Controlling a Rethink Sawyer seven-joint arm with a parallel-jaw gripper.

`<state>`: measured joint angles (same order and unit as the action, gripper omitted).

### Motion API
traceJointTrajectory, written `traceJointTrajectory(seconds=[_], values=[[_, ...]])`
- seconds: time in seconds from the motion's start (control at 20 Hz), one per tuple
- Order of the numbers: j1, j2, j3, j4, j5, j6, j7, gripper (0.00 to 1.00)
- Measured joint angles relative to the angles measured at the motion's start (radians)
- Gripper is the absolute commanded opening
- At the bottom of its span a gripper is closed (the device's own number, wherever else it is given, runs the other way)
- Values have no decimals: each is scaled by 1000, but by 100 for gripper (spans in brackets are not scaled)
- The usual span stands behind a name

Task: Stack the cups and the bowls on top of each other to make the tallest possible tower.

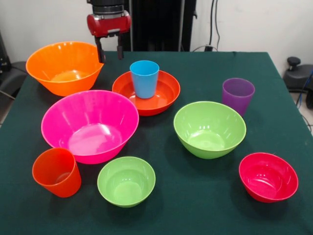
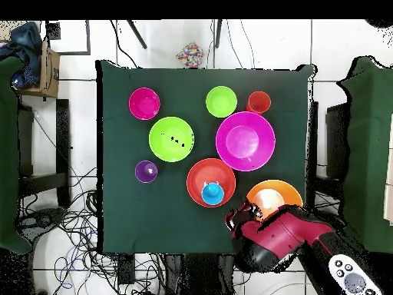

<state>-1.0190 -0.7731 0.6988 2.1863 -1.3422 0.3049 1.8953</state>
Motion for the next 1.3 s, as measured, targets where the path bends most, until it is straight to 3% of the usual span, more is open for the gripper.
traceJointTrajectory(seconds=[0.4,0.7,1.3], values=[[-36,10,-1,0,0,0,0,100],[-26,13,-10,-6,-1,0,0,100],[18,67,-49,-59,-107,-15,0,100]])
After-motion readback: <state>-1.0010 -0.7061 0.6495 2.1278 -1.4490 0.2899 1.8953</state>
